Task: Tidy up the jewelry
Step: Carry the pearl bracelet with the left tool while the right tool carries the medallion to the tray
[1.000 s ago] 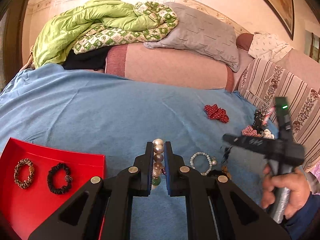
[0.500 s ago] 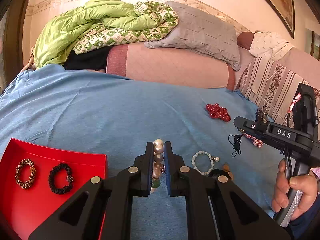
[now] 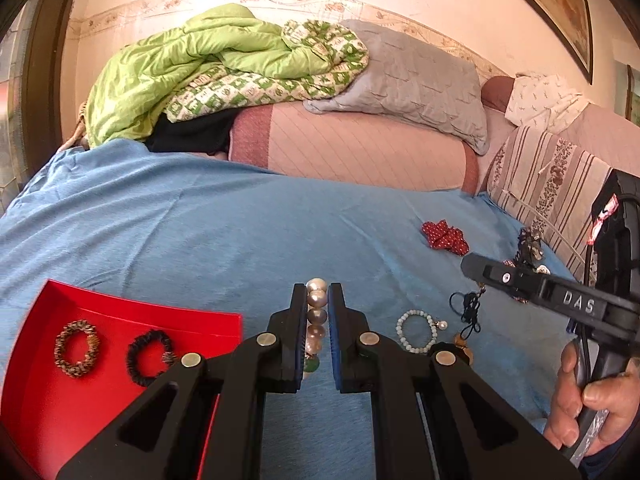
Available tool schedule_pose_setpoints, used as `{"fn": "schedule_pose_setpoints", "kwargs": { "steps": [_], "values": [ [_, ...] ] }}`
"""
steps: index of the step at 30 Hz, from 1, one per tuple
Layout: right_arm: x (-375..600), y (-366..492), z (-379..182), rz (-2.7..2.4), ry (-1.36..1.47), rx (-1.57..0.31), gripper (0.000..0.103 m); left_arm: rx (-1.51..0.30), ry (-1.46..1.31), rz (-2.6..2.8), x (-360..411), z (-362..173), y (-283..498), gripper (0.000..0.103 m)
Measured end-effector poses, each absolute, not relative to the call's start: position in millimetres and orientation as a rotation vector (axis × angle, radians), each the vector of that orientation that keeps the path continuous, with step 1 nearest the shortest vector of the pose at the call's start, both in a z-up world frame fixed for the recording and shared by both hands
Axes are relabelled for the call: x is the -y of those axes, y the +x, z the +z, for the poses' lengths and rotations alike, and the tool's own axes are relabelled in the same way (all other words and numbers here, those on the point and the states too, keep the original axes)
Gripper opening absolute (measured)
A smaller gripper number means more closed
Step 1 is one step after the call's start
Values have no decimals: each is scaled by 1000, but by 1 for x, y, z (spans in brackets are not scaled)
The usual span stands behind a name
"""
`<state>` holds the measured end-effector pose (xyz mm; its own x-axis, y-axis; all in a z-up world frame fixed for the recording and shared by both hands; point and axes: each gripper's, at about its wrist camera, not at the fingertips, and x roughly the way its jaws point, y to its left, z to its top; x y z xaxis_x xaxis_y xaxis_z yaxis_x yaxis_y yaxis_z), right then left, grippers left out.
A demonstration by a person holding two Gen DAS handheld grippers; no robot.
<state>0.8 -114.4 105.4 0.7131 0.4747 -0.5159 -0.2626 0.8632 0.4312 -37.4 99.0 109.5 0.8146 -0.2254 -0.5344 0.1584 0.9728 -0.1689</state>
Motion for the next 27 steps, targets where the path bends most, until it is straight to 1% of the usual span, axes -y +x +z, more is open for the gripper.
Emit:
{"fn": "schedule_pose_setpoints", "kwargs": {
  "steps": [7,11,21,27],
  "values": [
    [68,-10,105,486,266,-664,26,-561,-141,-151,-139,119,-59,10],
    [45,-14,104,540,281,-689,26,-560,-168,-102,-172,122,-77,10],
    [-11,-38,113,649,316,-719,26,-583,-225,3,-248,109,-107,10],
    [-51,-46,105,701,285,-770,26,-610,-248,13,-268,100,-108,10]
  ]
}}
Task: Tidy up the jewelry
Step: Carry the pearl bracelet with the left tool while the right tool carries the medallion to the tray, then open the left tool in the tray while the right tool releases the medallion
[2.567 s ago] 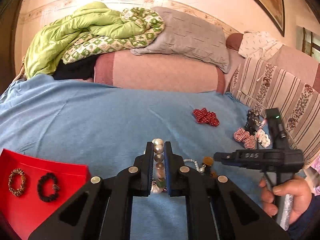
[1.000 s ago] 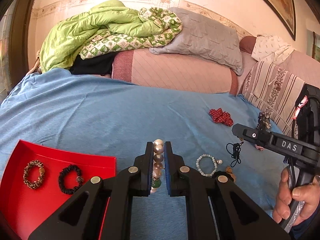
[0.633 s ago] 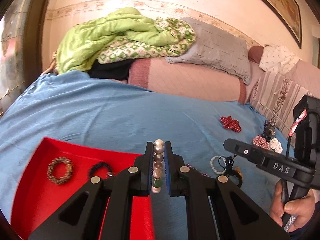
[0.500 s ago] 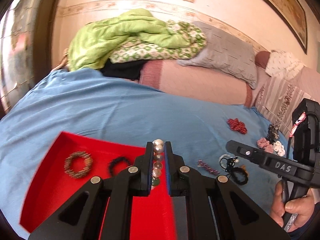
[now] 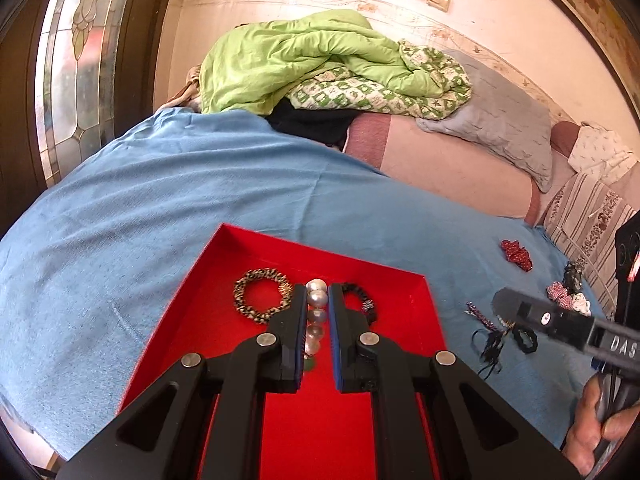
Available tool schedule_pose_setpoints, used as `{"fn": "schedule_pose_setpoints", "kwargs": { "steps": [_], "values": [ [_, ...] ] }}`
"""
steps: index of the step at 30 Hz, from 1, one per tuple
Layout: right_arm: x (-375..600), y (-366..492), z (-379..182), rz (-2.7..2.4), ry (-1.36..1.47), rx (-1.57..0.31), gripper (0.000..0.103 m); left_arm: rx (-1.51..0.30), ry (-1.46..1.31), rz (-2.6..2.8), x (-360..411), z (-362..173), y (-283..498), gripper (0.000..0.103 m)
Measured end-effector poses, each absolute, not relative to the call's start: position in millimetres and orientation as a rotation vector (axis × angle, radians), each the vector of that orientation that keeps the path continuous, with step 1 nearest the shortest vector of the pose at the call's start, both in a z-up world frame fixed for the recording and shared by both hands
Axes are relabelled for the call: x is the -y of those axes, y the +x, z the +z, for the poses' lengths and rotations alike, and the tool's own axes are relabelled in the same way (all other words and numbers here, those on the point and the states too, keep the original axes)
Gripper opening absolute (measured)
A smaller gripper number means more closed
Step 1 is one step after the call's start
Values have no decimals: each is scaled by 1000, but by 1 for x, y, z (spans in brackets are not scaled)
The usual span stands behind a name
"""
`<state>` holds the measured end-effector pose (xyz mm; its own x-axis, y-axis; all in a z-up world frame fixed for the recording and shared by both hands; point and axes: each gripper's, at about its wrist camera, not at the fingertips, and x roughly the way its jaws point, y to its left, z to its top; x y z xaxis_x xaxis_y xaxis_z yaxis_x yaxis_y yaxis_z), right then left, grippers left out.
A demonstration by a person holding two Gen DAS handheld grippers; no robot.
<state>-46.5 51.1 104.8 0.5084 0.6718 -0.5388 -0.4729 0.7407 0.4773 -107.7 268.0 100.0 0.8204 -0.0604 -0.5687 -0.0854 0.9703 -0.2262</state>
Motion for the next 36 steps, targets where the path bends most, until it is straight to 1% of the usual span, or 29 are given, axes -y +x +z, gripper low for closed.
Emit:
{"fn": "schedule_pose_setpoints", "kwargs": {
  "steps": [8,21,29,36],
  "values": [
    [-88,-40,85,713,247,-854,26,-678,-285,-4,-276,84,-89,10],
    [-101,-10,55,656,240,-971,26,-776,-323,59,-289,61,-72,10],
    [-104,-2,49,649,234,-995,27,-824,-344,76,-293,51,-65,10],
    [-108,4,45,641,230,-1004,27,-829,-338,78,-290,50,-63,10]
  ]
}}
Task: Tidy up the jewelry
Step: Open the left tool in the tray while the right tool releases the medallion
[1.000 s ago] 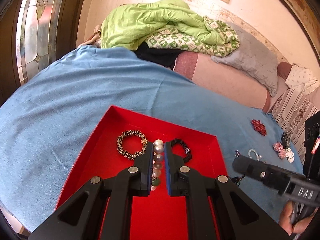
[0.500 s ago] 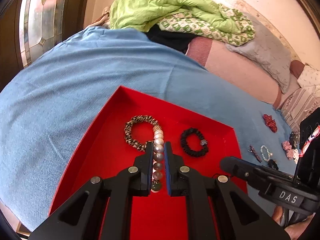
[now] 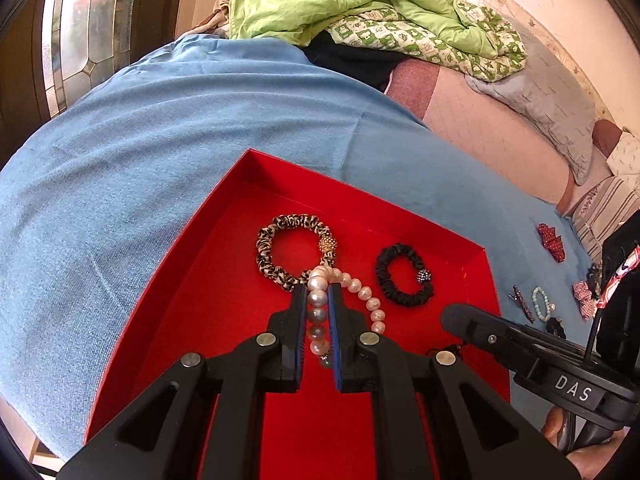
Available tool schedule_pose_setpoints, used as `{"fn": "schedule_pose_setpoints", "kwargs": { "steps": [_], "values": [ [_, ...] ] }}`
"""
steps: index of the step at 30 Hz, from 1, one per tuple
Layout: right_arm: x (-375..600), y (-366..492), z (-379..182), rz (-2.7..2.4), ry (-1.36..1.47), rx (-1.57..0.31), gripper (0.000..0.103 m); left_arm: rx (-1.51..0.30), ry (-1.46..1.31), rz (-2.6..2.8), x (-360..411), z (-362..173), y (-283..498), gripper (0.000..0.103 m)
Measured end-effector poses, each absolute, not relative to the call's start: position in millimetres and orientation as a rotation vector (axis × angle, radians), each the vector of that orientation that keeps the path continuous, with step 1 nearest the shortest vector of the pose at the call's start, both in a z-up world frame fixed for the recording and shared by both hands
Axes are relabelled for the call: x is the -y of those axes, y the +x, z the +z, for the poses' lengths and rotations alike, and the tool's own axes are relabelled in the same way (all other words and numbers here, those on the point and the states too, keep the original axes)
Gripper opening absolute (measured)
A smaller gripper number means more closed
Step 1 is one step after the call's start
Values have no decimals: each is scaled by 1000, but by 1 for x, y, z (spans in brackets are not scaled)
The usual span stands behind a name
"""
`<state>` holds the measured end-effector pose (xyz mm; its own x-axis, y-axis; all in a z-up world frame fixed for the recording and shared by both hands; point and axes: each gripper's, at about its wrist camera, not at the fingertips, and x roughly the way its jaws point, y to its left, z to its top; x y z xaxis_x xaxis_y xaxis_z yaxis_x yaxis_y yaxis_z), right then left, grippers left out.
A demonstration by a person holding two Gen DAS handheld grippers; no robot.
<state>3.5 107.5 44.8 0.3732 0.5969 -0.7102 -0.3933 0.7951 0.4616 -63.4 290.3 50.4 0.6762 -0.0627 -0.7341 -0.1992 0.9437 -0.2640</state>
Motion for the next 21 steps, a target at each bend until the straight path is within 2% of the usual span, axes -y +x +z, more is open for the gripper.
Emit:
{"fn": "schedule_pose_setpoints", "kwargs": {
  "steps": [14,17,18,21],
  "values": [
    [-111,7,44,622,221,-1022,28,-825,-303,107,-287,51,-63,10],
    [-111,7,46,625,221,-1017,33,-815,-303,106,-287,53,-65,10],
    [-111,8,47,627,222,-1016,39,-814,-303,107,-288,53,-65,10],
    [-109,6,50,626,223,-1004,40,-806,-305,105,-288,55,-67,10]
  ]
}}
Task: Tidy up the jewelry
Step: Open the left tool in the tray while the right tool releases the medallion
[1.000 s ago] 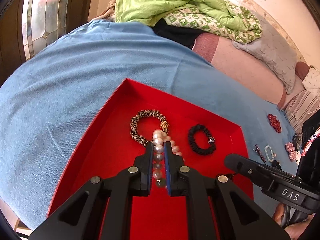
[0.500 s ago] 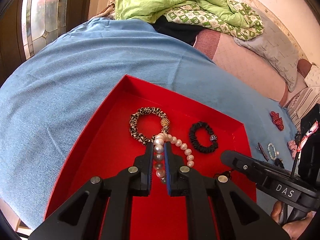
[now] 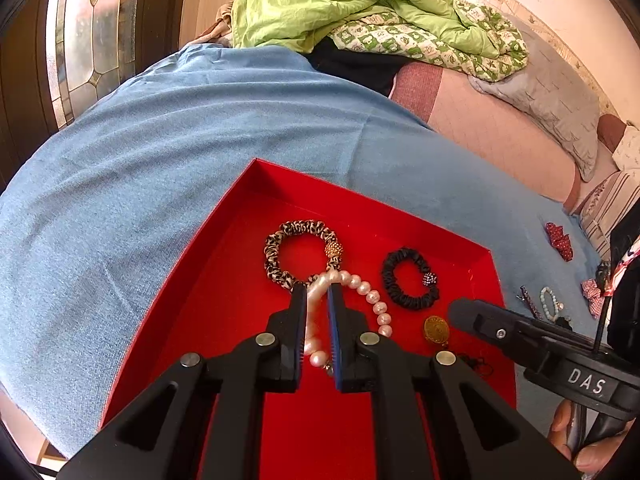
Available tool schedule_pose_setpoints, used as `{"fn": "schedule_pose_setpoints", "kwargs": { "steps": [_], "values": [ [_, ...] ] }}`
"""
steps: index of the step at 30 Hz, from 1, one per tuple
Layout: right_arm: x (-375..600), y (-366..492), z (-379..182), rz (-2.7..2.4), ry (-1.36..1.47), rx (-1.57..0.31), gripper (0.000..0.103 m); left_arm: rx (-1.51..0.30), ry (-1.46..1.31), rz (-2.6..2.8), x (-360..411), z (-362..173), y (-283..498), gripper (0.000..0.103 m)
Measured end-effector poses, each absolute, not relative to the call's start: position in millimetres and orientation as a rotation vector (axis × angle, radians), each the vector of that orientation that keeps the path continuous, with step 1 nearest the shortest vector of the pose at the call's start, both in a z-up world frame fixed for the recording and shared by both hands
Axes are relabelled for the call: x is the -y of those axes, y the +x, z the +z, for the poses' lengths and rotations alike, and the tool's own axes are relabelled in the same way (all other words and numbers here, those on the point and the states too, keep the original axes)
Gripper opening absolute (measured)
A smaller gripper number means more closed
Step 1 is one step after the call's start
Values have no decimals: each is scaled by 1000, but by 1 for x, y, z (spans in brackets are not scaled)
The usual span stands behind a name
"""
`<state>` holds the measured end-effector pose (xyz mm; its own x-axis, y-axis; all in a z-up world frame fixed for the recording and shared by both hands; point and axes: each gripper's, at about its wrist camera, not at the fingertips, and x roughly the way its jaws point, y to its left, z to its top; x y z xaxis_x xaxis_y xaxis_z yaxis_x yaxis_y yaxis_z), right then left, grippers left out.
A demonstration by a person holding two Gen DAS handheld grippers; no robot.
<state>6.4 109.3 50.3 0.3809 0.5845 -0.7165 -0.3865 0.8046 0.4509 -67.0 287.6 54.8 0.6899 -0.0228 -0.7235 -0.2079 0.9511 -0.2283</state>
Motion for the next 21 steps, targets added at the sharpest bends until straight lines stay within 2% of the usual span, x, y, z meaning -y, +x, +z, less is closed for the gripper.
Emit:
{"fn": "schedule_pose_setpoints", "kwargs": {
  "steps": [2,3,5,12,21],
  "values": [
    [-107,5,55,630,230,-988,40,-792,-310,100,-287,58,-68,15],
    [-104,4,59,632,237,-978,40,-775,-309,102,-286,61,-69,25],
    [-99,2,67,635,243,-960,40,-747,-295,103,-282,67,-70,33],
    [-62,-12,90,633,240,-899,40,-700,-234,41,-249,80,-67,33],
    [21,-16,88,554,281,-892,40,-685,-151,-31,-194,85,-57,33]
  ]
}}
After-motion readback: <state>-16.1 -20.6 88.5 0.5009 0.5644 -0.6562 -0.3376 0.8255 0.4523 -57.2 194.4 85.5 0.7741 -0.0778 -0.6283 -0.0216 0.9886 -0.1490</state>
